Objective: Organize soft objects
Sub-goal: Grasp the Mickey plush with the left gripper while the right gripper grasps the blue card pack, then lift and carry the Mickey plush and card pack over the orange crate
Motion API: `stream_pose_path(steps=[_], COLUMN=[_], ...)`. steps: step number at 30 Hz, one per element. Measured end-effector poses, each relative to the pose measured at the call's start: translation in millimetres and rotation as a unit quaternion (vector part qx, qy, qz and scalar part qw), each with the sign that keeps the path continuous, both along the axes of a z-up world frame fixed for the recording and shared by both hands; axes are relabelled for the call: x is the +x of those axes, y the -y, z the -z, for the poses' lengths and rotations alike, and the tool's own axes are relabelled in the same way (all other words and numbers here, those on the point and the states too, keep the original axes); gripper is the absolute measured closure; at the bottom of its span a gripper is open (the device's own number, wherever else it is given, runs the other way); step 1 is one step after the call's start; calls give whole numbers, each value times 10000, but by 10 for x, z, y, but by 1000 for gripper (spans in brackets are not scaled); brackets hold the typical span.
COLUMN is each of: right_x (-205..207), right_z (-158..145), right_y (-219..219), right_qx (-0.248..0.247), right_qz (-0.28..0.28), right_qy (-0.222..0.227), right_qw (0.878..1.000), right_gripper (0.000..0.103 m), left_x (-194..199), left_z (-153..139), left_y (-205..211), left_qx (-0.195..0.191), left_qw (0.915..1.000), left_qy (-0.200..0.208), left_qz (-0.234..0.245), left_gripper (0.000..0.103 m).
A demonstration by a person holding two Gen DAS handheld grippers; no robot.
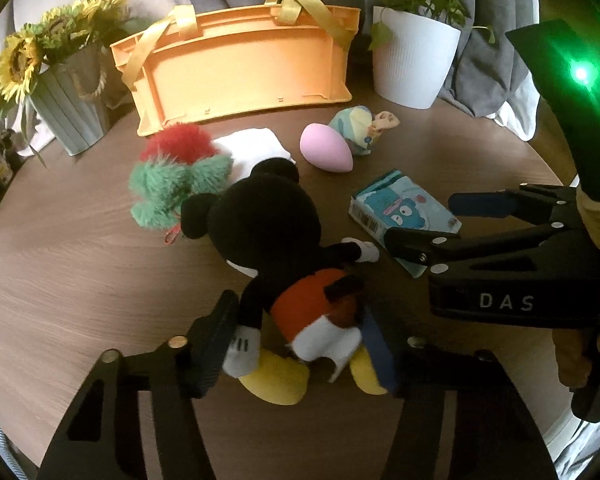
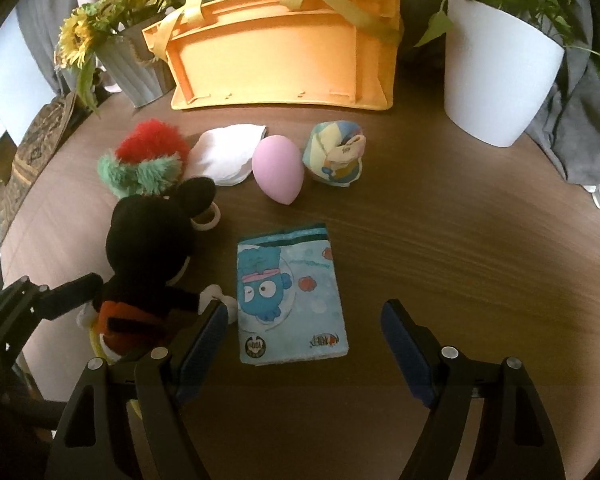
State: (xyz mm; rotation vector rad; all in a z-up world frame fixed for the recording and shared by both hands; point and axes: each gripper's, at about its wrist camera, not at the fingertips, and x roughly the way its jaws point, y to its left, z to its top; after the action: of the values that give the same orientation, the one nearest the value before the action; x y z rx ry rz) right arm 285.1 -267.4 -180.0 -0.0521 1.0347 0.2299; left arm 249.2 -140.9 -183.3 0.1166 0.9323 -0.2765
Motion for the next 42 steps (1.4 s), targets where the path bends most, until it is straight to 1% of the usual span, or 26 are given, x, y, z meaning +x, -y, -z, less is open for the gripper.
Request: stream_pose_path(steps=[2,4,6,9,15,22,32,42], right_x=[12,21,25,20,-52,-189,-371,-456], right_z=[18,35,54,79,38,-95,-415,-787], right_y=[-10,-18,-31,-40,-32,17,10,-81], right_qx=[-12,5,-24,5,9,76,157,310], right_qz=[-3,-12,-19,-20,89,338,653,777], right_qy=[-24,-53,-78,-132,-61,65,464,910], right_qw=[10000,10000,10000,9999,9999,9994,9967,9923], right_gripper=[28,32,39,47,48,48,48,48], left_x=[4,1,-1,-5,-39,-115,-208,-215], left_z=[5,4,-3,-15,-83,-215,-517,-912], left_y=[-13,-24,-25,-37,-58,-80,-194,-352], left_qx=[-39,-73,-74,-103,-141,-182,-245,-354], left_qw=[10000,10000,10000,9999,9998,9993,9959,9885], left_qy=[-29,-44,-35,-11,117,332,865,1464], left_qz=[-10,-21,-18,-30,-24,26,-53,-127], left_gripper=[50,52,52,53,55,57,57,57])
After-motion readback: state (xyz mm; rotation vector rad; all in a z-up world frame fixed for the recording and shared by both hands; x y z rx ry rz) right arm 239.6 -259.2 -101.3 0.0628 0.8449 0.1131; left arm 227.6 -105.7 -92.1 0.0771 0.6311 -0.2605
